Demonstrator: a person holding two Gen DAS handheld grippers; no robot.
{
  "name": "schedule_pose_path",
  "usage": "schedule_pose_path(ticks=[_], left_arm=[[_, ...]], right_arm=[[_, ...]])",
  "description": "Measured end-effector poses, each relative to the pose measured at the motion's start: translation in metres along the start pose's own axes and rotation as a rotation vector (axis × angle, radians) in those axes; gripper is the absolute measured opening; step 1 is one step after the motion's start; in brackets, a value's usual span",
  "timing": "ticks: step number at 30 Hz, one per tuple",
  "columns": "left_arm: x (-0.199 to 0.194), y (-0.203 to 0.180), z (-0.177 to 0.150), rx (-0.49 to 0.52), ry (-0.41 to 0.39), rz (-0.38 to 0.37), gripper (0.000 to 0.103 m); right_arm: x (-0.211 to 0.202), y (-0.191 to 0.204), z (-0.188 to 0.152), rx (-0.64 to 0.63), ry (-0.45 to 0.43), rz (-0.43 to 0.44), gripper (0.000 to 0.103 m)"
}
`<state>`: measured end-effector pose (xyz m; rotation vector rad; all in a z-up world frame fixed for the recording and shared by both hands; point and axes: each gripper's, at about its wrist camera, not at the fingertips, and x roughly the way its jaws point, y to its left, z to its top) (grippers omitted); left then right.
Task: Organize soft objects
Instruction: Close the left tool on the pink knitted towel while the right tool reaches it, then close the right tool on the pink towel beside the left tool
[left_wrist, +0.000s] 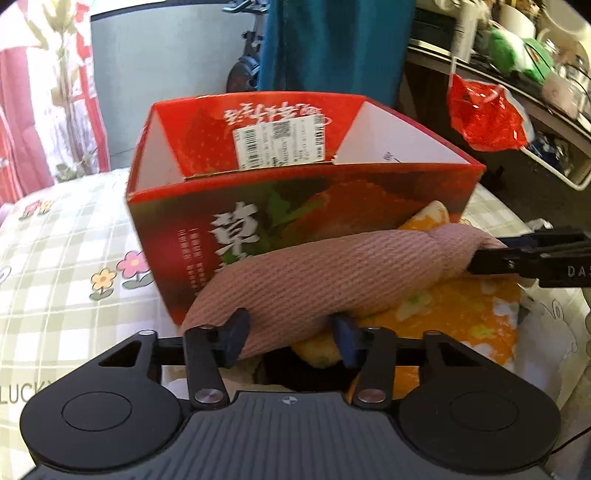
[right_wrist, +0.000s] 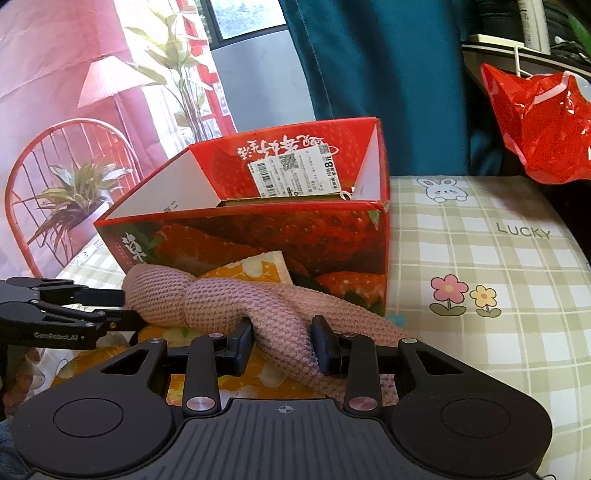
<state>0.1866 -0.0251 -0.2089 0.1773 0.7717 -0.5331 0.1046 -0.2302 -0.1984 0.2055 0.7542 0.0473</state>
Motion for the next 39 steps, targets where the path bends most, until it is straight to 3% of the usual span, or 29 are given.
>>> schedule_pose_path(ticks=[4,6,7,19,28,35,39], left_arm=[[0.002,-0.006,-0.002,0.002,0.002,-0.001,0.041],[0.002,-0.005,-0.003,-0.015,-0.003,-0.013,0.018],[0.001,-0.005,-0.003,-0.021,-0.005,-0.011,0.014],[-0.050,-0.004,0.003,-0.168,-0.164,0.048,0.011],[-0.053,-0.001,-0.015,-0.238,-0.134,0.051,0.011],[-0.046,-0.001,-0.027,-0.270,-0.105,0.038,0.011],[-0.043,0.001,-0.028,-0.279,-0.100,0.035,0.011]], right_arm=[[0.000,0.003,0.000,-0.002,-0.003,0.004,0.032],[0.000,0.003,0.000,0.000,-0.003,0.007,0.032],[-0.001,0.004,-0.001,0.001,-0.004,0.009,0.032],[-0.019,0.011,0.003,-0.026,-0.024,0.043,0.046],[-0.017,0.015,-0.009,-0.075,0.008,0.031,0.046],[-0.010,0.016,-0.016,-0.074,0.034,0.052,0.034],[-0.007,0.014,-0.018,-0.063,0.045,0.057,0.034]])
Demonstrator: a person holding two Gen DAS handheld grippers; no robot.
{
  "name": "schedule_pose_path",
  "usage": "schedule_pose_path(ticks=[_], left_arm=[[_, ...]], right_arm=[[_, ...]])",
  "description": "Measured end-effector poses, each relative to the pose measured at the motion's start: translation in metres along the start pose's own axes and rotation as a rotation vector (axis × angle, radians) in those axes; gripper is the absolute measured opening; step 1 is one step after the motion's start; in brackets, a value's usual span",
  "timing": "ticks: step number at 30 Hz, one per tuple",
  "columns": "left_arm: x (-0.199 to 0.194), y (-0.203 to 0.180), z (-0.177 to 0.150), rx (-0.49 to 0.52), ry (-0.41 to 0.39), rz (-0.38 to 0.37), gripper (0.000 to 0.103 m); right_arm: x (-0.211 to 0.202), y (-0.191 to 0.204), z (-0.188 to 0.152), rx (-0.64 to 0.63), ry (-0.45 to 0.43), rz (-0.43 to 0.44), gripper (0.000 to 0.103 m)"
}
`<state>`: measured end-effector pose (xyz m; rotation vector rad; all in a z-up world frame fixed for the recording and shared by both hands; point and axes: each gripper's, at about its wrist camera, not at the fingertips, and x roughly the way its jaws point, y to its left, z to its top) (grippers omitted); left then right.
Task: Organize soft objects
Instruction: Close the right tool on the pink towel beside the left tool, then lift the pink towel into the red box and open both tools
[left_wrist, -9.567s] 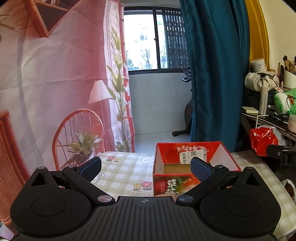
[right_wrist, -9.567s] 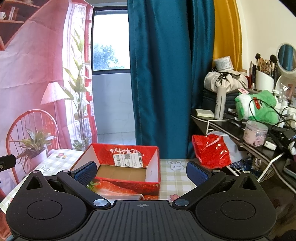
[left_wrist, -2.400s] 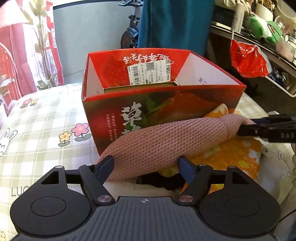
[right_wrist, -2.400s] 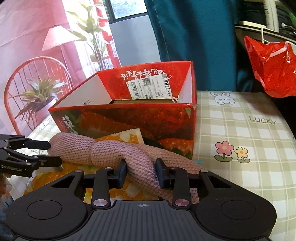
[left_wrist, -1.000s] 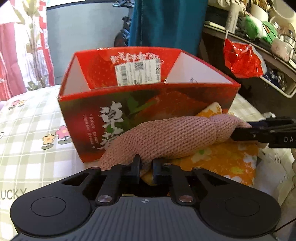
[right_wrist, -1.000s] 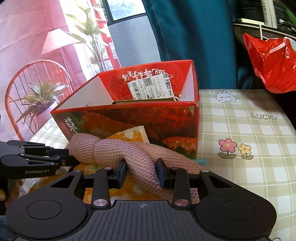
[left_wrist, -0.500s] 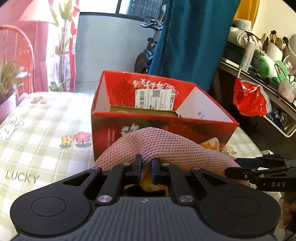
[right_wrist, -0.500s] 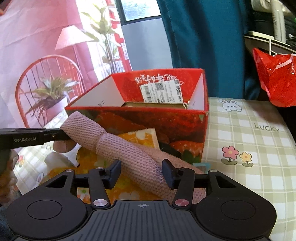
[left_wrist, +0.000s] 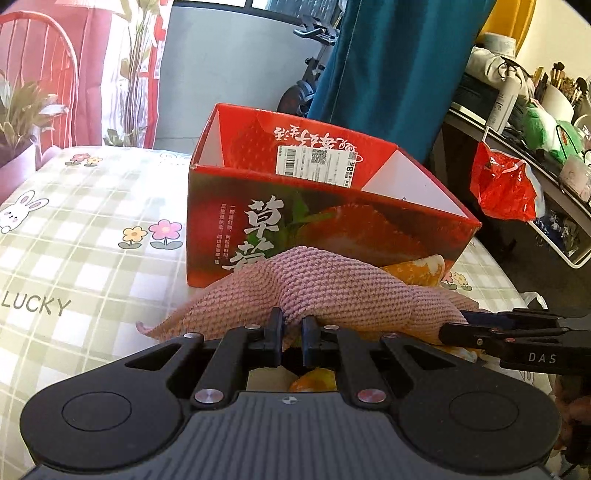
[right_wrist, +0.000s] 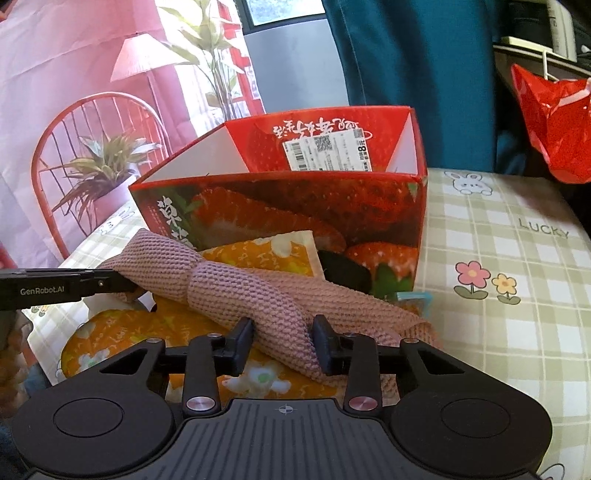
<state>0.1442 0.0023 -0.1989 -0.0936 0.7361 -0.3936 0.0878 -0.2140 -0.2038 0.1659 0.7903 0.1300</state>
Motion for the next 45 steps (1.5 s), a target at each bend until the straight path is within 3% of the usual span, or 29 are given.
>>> schedule_pose_path(ticks=[6,16,27,32,38,45], left_arm=[[0.004,0.002,-0.005,-0.008,0.023,0.006,0.011],[0.007,0.000,-0.009,-0.010,0.047,0.012,0.011],[0.002,0.001,-0.005,-0.020,0.029,0.000,0.011],[-0.019,0.001,0.023,0.005,-0.050,-0.015,0.011],[-0.036,-0.004,0.075,0.036,-0.152,-0.064,0.011],[-0.017,-0.004,0.129,0.043,-0.163,-0.150,0.011]], right_arm=[[0.003,-0.001,-0.003,0.009,0.003,-0.010,0.039],[0.005,-0.001,-0.006,0.004,0.004,-0.011,0.039],[-0.001,-0.001,-0.005,0.017,-0.020,0.014,0.019],[-0.014,-0.004,0.010,0.070,-0.074,0.076,0.016],[-0.036,-0.001,0.055,0.071,-0.196,0.121,0.016],[-0.031,-0.016,0.113,0.151,-0.300,0.165,0.016]])
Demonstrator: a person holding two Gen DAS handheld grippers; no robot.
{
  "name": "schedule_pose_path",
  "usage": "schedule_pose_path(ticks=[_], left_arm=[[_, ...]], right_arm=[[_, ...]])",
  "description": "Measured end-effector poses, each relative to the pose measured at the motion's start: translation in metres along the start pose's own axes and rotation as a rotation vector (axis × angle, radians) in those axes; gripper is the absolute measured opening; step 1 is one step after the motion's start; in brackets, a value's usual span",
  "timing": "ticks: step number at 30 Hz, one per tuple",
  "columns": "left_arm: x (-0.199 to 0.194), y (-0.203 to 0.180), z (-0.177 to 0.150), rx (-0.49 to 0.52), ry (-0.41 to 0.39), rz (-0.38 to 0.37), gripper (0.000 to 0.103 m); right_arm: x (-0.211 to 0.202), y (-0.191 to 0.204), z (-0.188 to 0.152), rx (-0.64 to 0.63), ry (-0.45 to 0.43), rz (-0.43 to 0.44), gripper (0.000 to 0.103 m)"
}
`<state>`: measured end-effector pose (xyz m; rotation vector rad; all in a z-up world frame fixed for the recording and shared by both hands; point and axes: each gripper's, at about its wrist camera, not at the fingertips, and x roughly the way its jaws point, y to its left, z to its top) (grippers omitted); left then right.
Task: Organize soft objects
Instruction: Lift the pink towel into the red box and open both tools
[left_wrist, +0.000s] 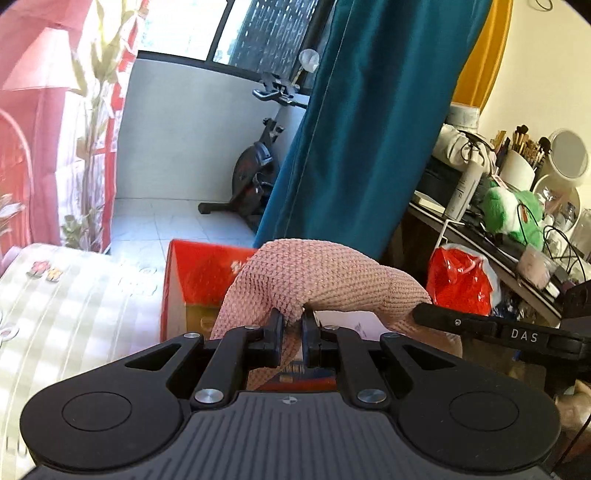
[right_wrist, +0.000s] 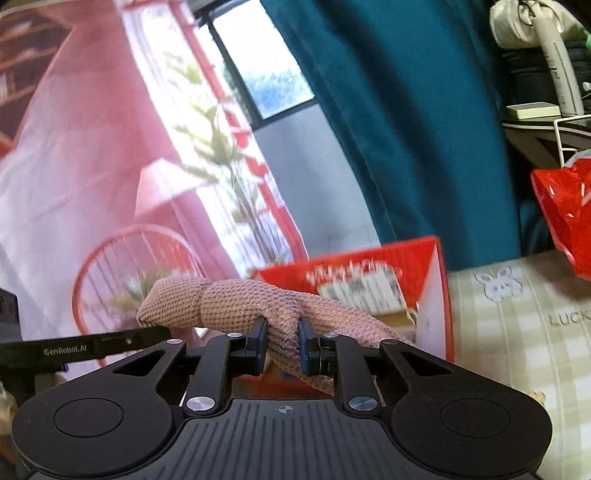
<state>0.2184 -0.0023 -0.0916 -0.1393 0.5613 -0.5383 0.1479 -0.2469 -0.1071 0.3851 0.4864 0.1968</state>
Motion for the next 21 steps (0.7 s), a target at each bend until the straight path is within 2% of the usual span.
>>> schedule_pose_path(ticks=[7,12,18,20,21], left_arm=[[0.056,0.021,0.023,-0.048,0.069,0.003,0.011],[0.090,0.043,0.030,-0.081,0.120,0.033,0.011],[0.117,0.054,0.035,-0.044,0.173,0.098,0.012],[0.122,0.054,0.035,-0.020,0.186,0.114,0.014],[0.125,0.053,0.036,-0.005,0.191,0.123,0.022]], right_arm=[[0.045,-0.028,0.028,0.134,-0.016,0.003,0.016],[0.089,-0.048,0.039,0.199,0.035,-0.023,0.016],[0.134,-0.063,0.044,0.231,0.096,-0.088,0.016],[0.145,-0.068,0.043,0.253,0.110,-0.111,0.016],[0.149,-0.070,0.043,0.257,0.116,-0.121,0.016]])
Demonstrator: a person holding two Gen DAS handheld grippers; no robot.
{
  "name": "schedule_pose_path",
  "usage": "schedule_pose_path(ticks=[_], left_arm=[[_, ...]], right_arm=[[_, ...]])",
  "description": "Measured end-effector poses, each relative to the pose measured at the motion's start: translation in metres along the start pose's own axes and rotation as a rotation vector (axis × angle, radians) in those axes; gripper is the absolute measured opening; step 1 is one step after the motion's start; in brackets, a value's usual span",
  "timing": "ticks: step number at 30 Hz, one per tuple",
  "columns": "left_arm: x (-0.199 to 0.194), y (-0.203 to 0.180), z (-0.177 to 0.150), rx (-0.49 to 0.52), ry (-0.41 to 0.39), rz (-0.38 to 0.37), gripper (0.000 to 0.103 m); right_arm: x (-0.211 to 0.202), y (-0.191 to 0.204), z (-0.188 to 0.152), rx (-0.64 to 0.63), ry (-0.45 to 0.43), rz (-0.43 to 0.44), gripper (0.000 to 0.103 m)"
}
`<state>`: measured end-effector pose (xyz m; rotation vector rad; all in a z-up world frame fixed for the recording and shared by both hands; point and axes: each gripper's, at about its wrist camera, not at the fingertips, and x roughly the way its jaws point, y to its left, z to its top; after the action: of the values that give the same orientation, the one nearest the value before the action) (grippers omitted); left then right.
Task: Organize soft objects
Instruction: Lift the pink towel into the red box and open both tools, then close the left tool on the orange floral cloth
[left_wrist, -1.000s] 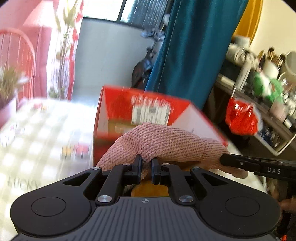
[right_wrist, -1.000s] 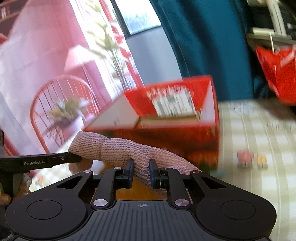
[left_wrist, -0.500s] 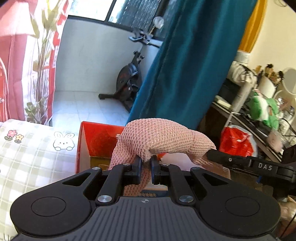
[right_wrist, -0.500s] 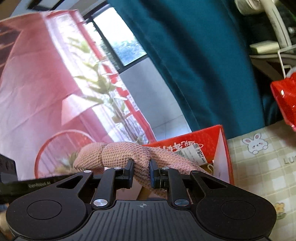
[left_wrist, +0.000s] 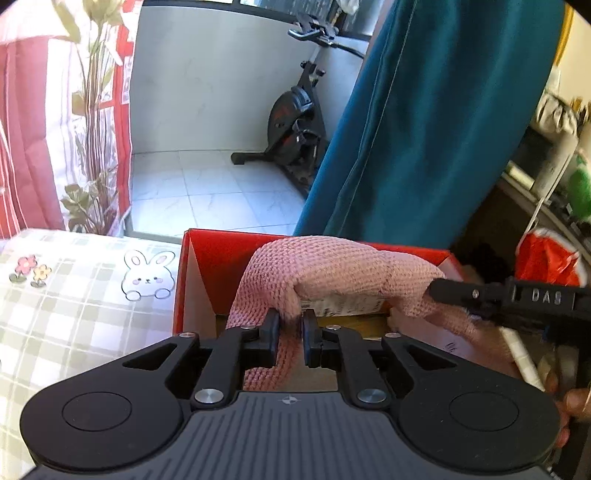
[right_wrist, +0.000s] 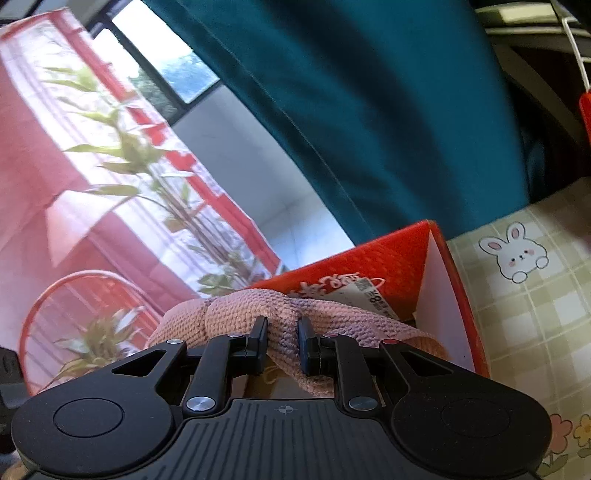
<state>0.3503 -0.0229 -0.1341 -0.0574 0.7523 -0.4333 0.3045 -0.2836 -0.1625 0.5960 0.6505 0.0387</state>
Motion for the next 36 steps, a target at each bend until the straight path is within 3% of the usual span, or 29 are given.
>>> schedule_pose_path(ticks=[1,2,4,7,15,21,27,36], left_arm=[[0.001,-0.001,0.000,0.014,0.002,0.004,0.029],[0.001,-0.002,0.000,0.023,0.000,0.004,0.042],[-0.002,-0.005,0.000,0.040,-0.010,-0.015,0.051],[-0.007,-0.011,-0.002,0.064,-0.013,-0.016,0.051],[-0.041,-0.026,-0.012,0.070,-0.042,-0.041,0.051],[-0.080,-0.043,-0.041,0.062,-0.035,-0.035,0.051],[-0.108,-0.055,-0.085,0.023,0.021,-0.029,0.051],[-0.131,-0.043,-0.153,-0.084,0.101,-0.044,0.050]], right_arm=[[0.005,-0.001,0.001,0.003,0.004,-0.014,0.016],[0.009,-0.002,0.001,0.004,0.004,-0.025,0.018],[0.014,-0.002,0.003,-0.006,-0.002,-0.045,0.020],[0.016,-0.001,0.004,-0.049,0.001,-0.059,0.028],[-0.019,0.016,-0.008,-0.204,-0.001,-0.057,0.027],[-0.065,0.031,-0.028,-0.326,-0.010,-0.032,0.027],[-0.108,0.046,-0.068,-0.455,0.012,-0.006,0.027],[-0.146,0.045,-0.153,-0.477,0.143,0.032,0.027]])
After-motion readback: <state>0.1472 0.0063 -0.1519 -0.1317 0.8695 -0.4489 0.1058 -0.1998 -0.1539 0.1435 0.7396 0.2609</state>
